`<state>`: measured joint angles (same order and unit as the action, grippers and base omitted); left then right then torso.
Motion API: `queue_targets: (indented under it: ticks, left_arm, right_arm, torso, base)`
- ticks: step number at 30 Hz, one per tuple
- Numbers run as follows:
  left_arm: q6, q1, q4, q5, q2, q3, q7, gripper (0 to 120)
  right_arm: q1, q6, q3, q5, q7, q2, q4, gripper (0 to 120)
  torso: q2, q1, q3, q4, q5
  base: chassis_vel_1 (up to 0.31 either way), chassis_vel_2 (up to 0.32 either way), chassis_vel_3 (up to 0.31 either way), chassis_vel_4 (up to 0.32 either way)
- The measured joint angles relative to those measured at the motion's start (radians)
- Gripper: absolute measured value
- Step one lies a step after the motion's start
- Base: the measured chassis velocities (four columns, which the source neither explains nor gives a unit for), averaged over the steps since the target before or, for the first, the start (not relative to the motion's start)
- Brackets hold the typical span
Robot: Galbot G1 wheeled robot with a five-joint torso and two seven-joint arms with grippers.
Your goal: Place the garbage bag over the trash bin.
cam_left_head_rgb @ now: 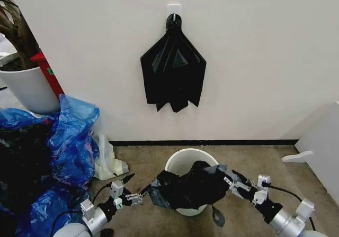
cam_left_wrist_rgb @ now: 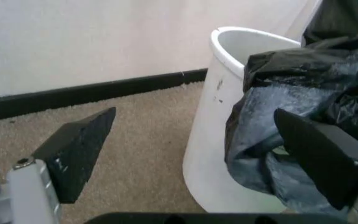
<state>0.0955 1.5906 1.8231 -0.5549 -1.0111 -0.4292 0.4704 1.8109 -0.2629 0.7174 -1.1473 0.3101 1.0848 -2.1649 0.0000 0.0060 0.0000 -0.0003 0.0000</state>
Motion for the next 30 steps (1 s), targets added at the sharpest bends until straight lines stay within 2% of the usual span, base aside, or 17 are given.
queue_targets:
  ticks: [5,11,13,17,19,24,27,30]
  left_arm:
    - [0.001,0.006,-0.001,0.007,-0.006,-0.002,0.002,100]
    - [0.003,0.008,-0.002,0.016,-0.016,-0.003,0.008,100]
    - [0.003,0.008,-0.003,0.017,-0.017,-0.003,0.008,100]
    - [0.004,0.006,-0.005,0.022,-0.021,-0.003,0.010,100]
    - [0.005,0.006,-0.005,0.023,-0.022,-0.002,0.011,100]
    - [0.005,0.003,-0.002,0.023,-0.020,-0.004,0.011,100]
    - [0.005,0.001,0.000,0.023,-0.018,-0.003,0.011,100]
    - [0.005,-0.001,0.003,0.029,-0.017,0.002,0.009,100]
  right_arm:
    - [-0.013,-0.058,-0.007,-0.107,-0.128,0.008,-0.052,100]
    - [-0.063,-0.177,0.025,-0.412,-0.443,0.015,-0.135,100]
    - [-0.072,-0.186,0.028,-0.452,-0.493,0.017,-0.145,100]
    - [-0.134,-0.211,0.032,-0.613,-0.736,0.031,-0.191,100]
    - [-0.166,-0.239,0.031,-0.639,-0.800,0.035,-0.201,100]
    - [-0.182,-0.260,0.029,-0.618,-0.799,0.035,-0.199,100]
    - [-0.202,-0.263,0.033,-0.646,-0.848,0.037,-0.208,100]
    - [-0.254,-0.255,0.036,-0.721,-1.035,0.041,-0.233,100]
  torso:
    - [0.000,0.000,0.000,0.0000,0.0000]
    - [0.000,0.000,0.000,0.0000,0.0000]
    - [0.000,0.000,0.000,0.0000,0.0001]
    - [0.000,0.000,0.000,0.0001,0.0000]
    - [0.000,0.000,0.000,0.0002,0.0000]
    - [0.000,0.000,0.000,0.0000,0.0000]
    - [0.000,0.000,0.000,-0.0001,0.0000]
    - [0.000,0.000,0.000,0.0002,0.0000]
  base:
    - [0.000,0.000,0.000,0.000]
    - [0.000,0.000,0.000,0.000]
    - [0.000,0.000,0.000,0.000]
    - [0.000,0.000,0.000,0.000]
    - [0.000,0.000,0.000,0.000]
    - [0.000,0.000,0.000,0.000]
    - [0.000,0.000,0.000,0.000]
    - [0.000,0.000,0.000,0.000]
